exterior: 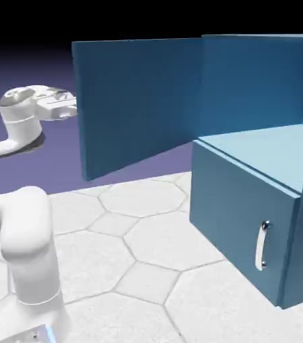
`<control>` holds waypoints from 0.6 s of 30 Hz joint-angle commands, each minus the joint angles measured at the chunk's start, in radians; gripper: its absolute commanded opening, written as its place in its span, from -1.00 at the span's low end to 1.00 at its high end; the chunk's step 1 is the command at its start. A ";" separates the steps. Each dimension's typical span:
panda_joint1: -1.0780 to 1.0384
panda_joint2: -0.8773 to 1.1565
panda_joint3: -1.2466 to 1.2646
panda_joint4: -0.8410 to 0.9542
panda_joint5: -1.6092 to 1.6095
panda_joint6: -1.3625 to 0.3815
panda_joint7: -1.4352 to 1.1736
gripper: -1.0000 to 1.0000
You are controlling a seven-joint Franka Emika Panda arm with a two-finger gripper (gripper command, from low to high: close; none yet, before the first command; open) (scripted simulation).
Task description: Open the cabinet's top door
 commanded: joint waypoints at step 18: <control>-0.470 0.015 0.197 0.652 0.106 -0.512 -0.096 -1.00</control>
